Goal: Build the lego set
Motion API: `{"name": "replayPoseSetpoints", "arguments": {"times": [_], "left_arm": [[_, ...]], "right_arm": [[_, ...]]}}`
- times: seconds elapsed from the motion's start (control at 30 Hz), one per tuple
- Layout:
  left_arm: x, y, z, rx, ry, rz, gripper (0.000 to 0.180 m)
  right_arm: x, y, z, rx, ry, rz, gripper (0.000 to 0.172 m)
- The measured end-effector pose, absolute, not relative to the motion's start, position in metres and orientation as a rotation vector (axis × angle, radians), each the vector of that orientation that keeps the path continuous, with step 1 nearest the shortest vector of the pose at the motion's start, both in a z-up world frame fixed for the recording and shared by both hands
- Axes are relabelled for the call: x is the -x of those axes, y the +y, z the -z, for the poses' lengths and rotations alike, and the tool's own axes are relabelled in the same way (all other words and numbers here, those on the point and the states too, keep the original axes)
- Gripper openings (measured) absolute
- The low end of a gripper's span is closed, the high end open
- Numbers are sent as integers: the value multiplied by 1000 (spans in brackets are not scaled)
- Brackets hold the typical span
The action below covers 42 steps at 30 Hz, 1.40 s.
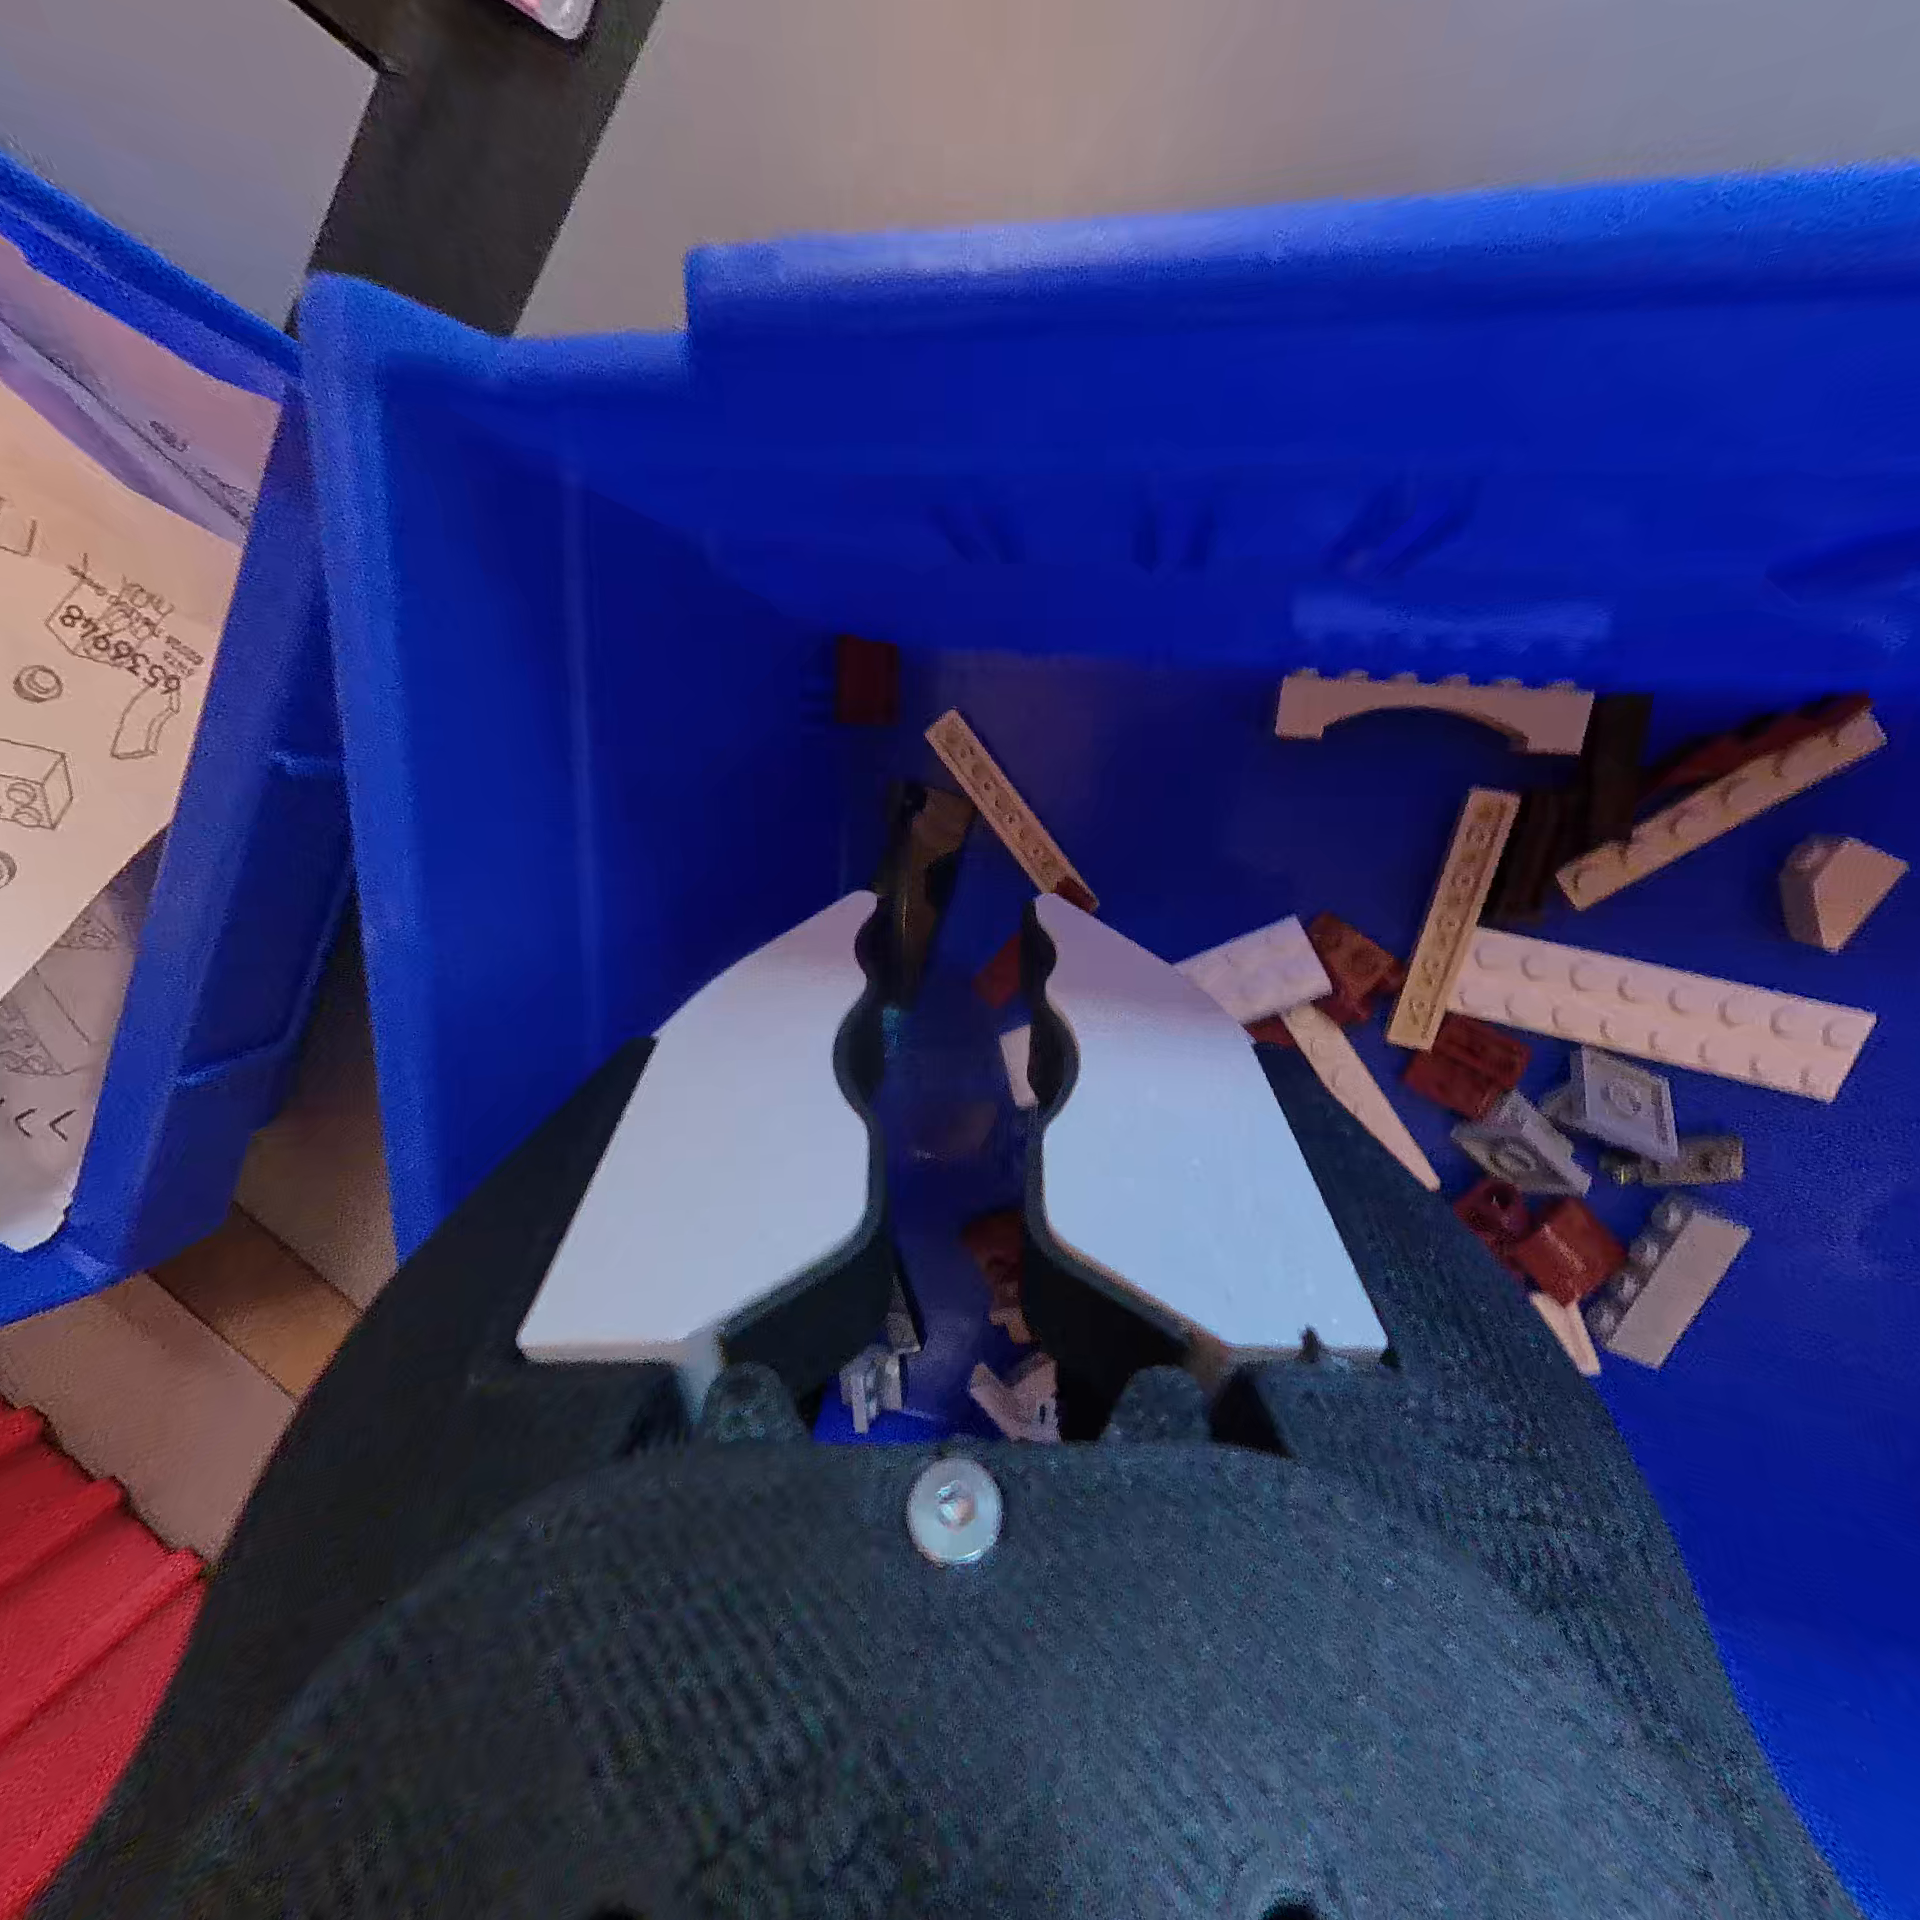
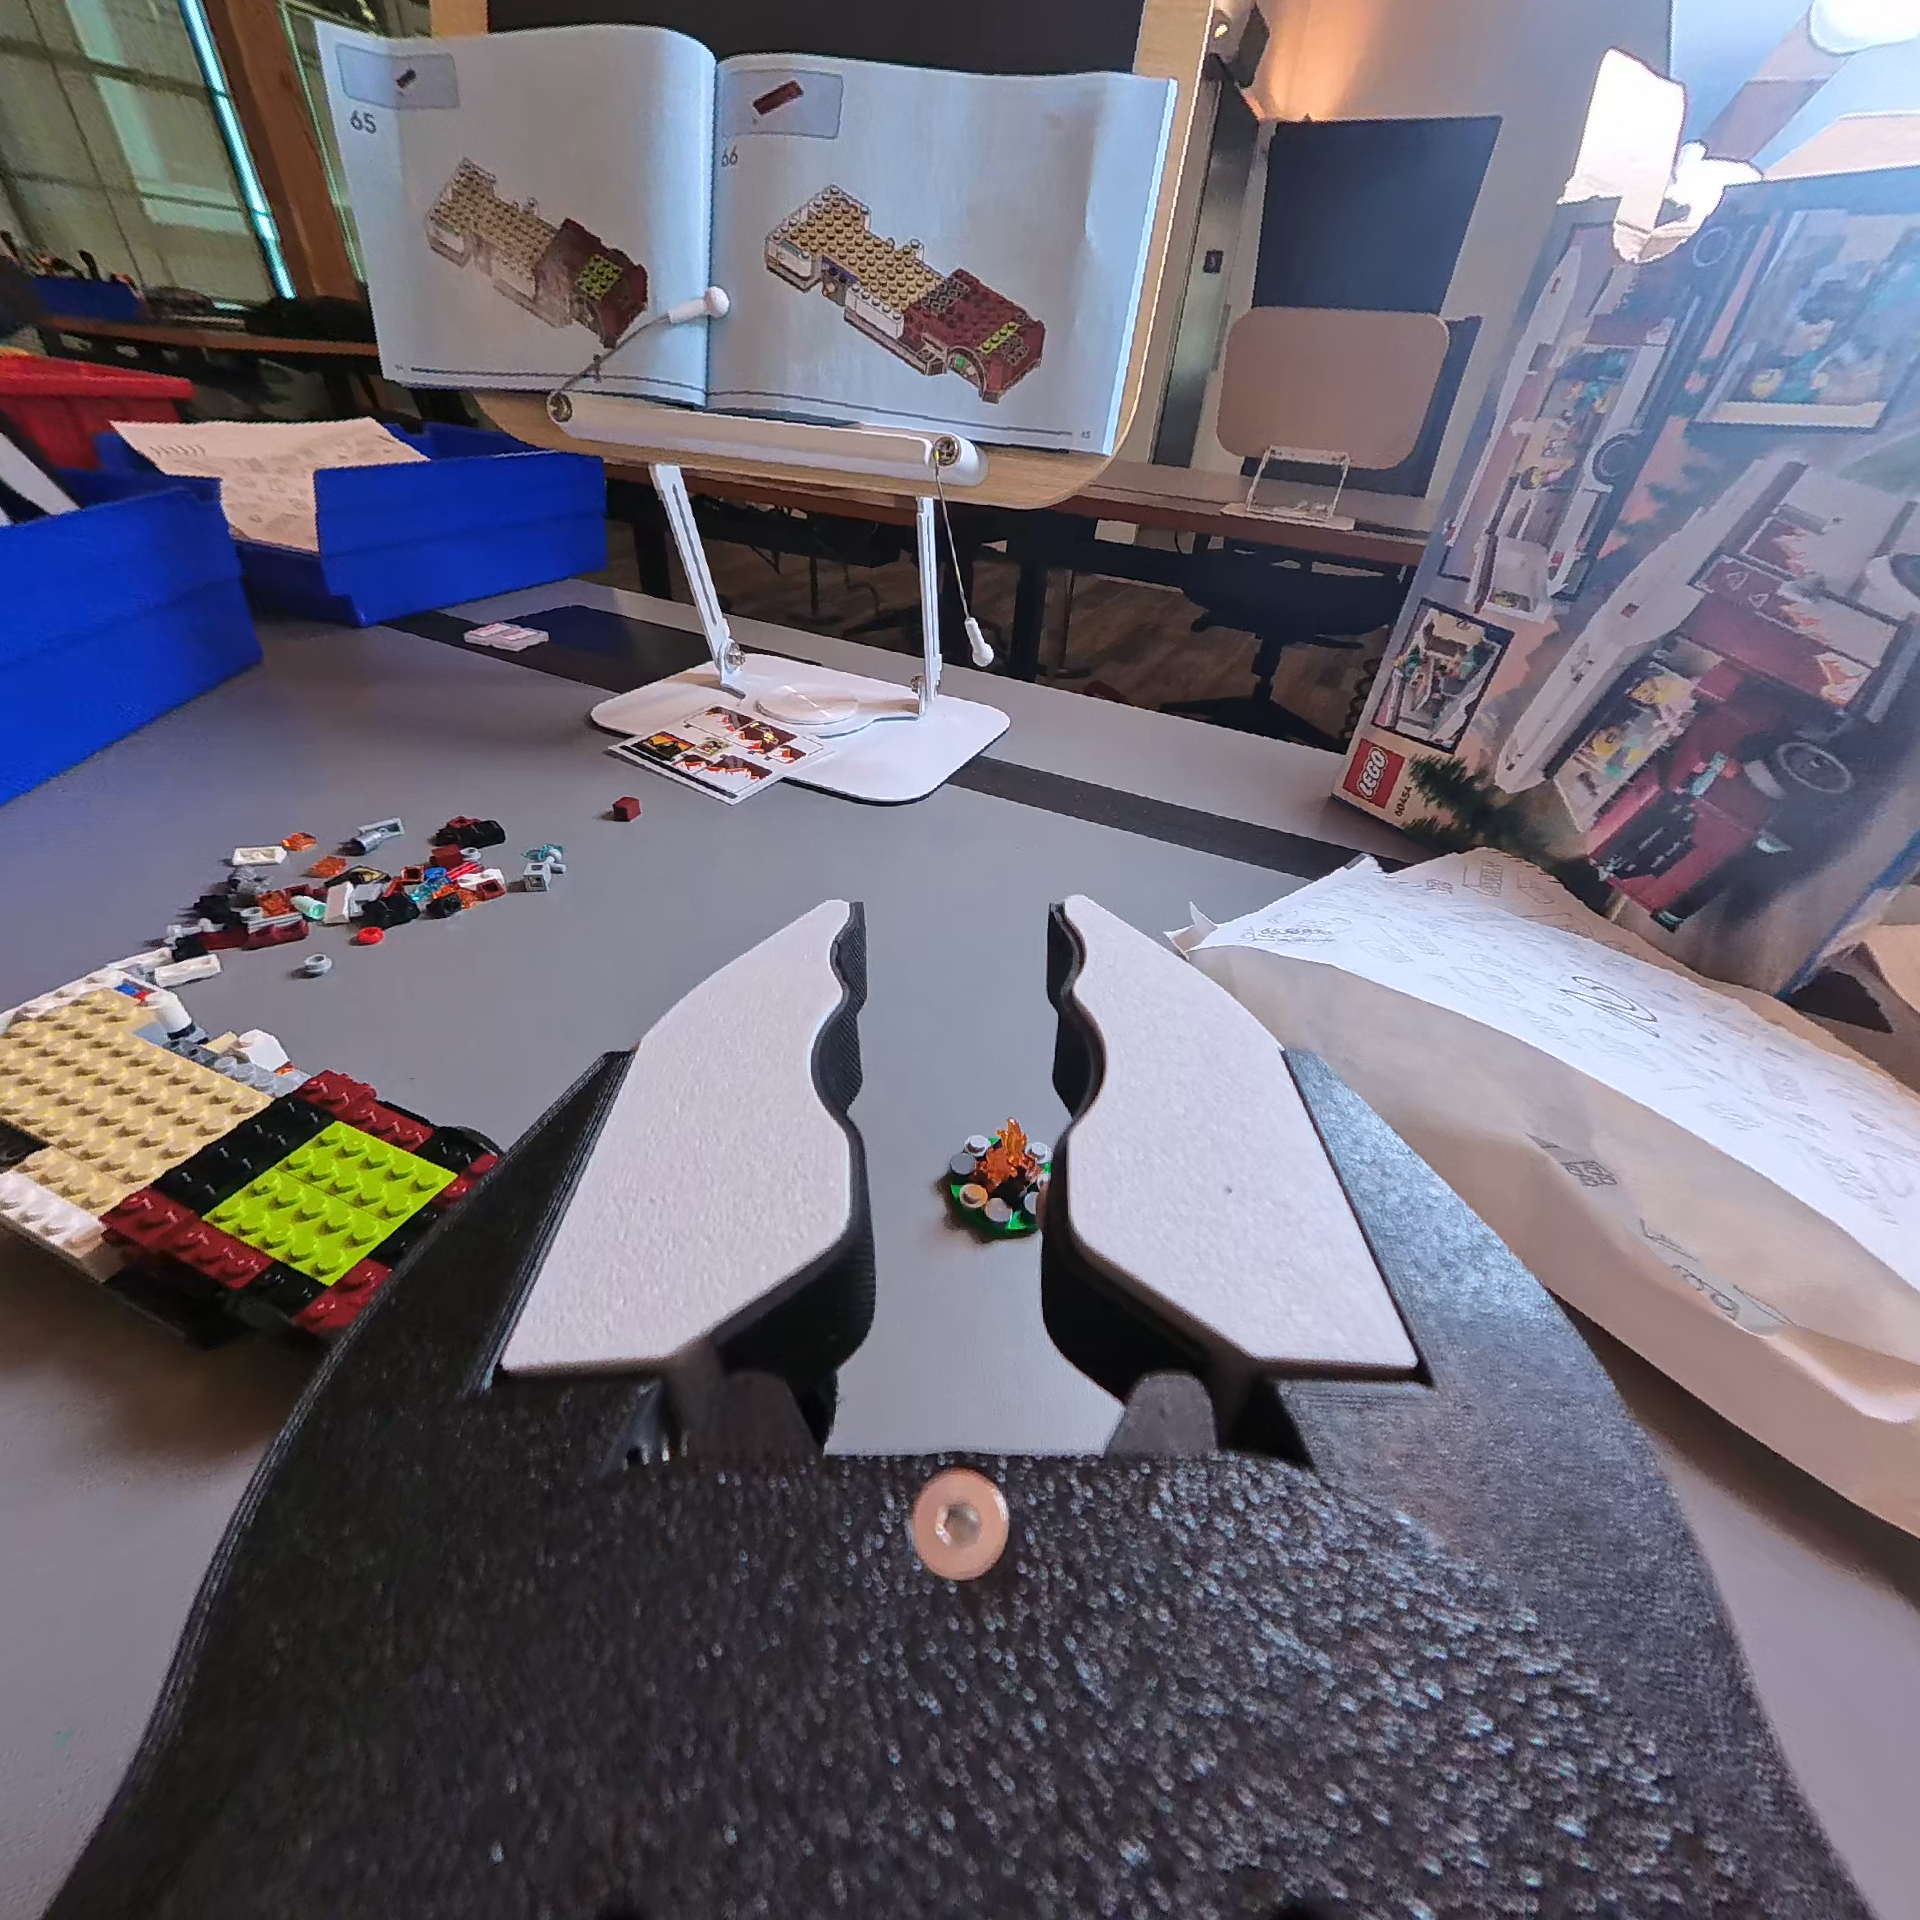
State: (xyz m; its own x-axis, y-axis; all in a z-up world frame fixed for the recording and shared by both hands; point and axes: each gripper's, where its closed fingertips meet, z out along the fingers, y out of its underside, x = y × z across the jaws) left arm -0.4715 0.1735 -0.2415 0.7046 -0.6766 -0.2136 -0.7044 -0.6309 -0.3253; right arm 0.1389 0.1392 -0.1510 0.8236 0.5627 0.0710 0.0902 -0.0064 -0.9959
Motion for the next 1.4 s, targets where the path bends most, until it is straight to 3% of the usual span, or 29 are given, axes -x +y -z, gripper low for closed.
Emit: {"name": "replayPoseSetpoints", "arguments": {"times": [0.23,0.33,0.4,0.6,0.77,1.13,1.4], "left_arm": [[473,157,257,2576,1225,-48,28],[475,156,263,2585,1245,-60,11],[470,153,259,2572,1219,20,9],[399,132,146,2062,840,1054,3],[398,119,102,1820,738,1267,3],[389,115,112,1901,771,1243,3],[369,61,205,2428,1195,1091,4]], "right_arm": [[-138,139,152,1552,-545,-400,33],[-140,139,150,1549,-535,-401,33],[-140,138,150,1547,-536,-402,33],[-137,137,148,1539,-547,-418,33],[-138,135,145,1526,-542,-422,33],[-137,134,144,1522,-545,-423,33],[-137,136,148,1535,-552,-421,33]]}}
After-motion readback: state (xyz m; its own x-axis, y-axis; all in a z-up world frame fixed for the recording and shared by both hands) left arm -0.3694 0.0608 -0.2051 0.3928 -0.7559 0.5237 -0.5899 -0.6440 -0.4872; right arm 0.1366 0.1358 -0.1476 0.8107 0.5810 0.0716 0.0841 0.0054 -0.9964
